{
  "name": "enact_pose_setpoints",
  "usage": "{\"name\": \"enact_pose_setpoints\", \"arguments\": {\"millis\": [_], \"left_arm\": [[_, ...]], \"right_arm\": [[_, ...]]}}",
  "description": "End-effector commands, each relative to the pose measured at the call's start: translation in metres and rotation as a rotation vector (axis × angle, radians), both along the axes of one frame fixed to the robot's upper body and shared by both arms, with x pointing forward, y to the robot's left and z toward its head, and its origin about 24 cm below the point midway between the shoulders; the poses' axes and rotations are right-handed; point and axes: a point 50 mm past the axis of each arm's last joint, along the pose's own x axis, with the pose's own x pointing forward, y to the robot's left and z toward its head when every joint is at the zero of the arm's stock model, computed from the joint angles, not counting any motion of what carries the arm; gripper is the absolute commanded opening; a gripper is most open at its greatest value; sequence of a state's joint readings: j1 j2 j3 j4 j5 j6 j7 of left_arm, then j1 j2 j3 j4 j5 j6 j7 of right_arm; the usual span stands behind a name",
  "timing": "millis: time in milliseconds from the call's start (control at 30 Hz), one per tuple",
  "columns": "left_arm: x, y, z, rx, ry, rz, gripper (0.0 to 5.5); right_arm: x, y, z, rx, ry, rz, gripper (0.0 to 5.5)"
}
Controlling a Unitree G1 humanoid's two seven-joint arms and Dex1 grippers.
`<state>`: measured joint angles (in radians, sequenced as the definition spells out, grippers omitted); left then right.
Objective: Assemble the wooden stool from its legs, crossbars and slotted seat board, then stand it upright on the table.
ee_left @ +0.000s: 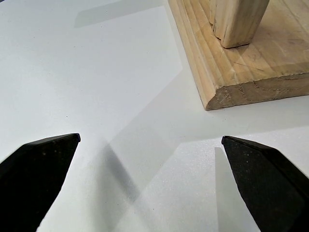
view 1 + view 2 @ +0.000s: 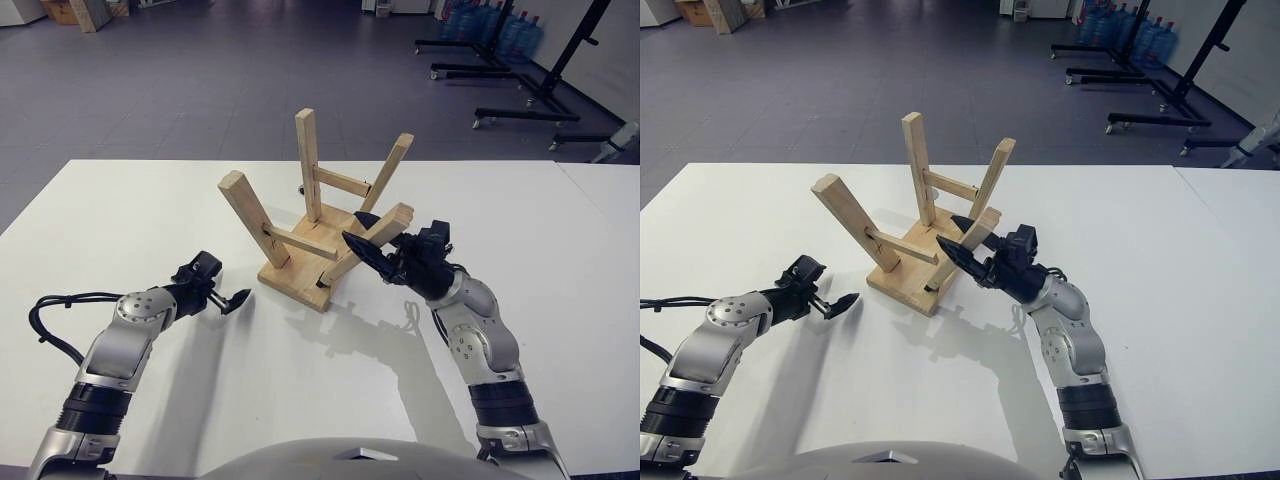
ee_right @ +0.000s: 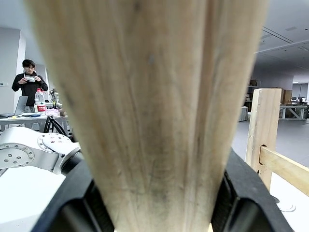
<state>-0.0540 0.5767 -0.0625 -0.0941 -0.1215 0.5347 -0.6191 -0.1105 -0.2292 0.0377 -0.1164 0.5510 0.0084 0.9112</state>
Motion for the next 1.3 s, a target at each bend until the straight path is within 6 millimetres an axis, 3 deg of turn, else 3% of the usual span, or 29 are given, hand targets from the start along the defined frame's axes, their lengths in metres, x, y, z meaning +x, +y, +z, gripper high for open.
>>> {"name": "enact_pose_setpoints", "arguments": {"millis": [33,500,1300], "left_arm": [[0.002,-0.002,0.002,0.005,-0.009,-0.001,5.4],[0.001,-0.007,-0.002,0.007,-0.009,-0.014,5.4],[0.006,-0.014,0.002,0.004,-0.032,-0.02,5.4]], "right_arm": [[0.0,0.004,0.002,-0.037,-0.01,0.003,2.06],[-0.015,0.011,-0.005,-0.081,-0.035,-0.011,2.06],[-0.006,0.029,-0.009,-0.182,-0.008,0.018,2.06]]}}
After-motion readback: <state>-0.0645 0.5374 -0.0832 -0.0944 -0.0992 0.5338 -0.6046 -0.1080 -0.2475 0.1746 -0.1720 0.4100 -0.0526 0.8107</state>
